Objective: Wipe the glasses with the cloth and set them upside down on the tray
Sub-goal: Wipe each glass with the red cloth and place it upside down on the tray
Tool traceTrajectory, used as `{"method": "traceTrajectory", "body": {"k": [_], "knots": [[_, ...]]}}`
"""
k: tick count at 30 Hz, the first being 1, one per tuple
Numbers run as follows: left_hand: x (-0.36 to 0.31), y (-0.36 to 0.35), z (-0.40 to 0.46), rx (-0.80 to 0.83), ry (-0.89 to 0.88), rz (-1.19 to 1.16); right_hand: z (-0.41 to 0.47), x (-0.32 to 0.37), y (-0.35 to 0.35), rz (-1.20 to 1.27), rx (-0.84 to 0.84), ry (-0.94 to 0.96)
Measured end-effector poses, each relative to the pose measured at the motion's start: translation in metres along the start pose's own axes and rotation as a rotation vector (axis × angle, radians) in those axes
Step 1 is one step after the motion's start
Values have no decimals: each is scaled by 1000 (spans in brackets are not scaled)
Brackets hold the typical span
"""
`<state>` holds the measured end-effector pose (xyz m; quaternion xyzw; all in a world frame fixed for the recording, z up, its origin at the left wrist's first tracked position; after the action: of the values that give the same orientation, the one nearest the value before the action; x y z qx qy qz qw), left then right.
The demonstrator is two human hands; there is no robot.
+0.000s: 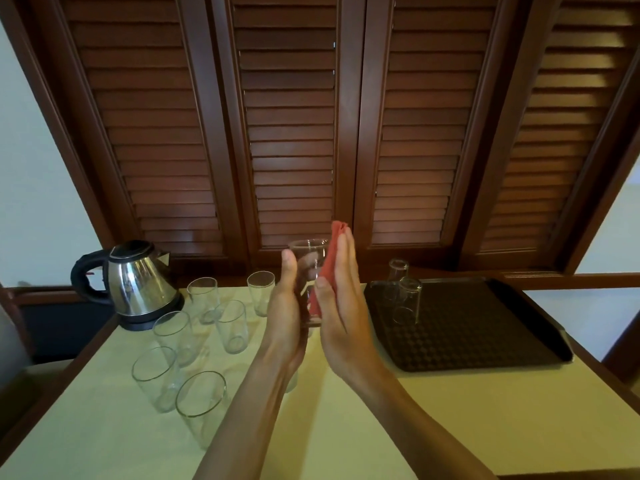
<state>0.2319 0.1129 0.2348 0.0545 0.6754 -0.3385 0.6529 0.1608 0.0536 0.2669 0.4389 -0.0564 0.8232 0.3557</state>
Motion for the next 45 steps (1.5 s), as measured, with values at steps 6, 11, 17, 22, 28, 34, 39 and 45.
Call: {"method": "traceTrajectory", "body": {"k": [6, 11, 17, 22, 28, 34, 39, 45], "knots": [[-14, 1, 0, -3, -13, -53, -26, -2, -9, -71, 118, 165], [-5, 0, -2, -14, -48, 56, 1, 6, 2, -54, 30, 42], [-9, -4, -6, -27, -60, 210, -6, -9, 2, 46, -1, -21], [-16, -5, -3, -18, -34, 156, -18, 4, -5, -77, 66, 149], [-6, -6, -7, -23, -55, 154, -2, -5, 8, 106, -6, -26], [-2, 0, -7, -27, 19, 94, -39, -15, -3, 48, 103, 78], [21, 2, -18, -60, 32, 150, -21, -24, 8, 106, 25, -81], [27, 13, -22, -98, 16, 68, -60, -14, -6, -26, 74, 78]]}}
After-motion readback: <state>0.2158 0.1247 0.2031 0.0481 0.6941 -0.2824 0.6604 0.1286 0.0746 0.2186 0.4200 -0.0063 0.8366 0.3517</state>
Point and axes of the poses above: each hand's wrist, its own z-axis towards the middle knuckle, its own y-axis out of the back of the hand, x = y × z, the point moved 8 cm from there along z, towards the middle knuckle, and after that the axes turned 1 degree about z, right-handed, at the moved point
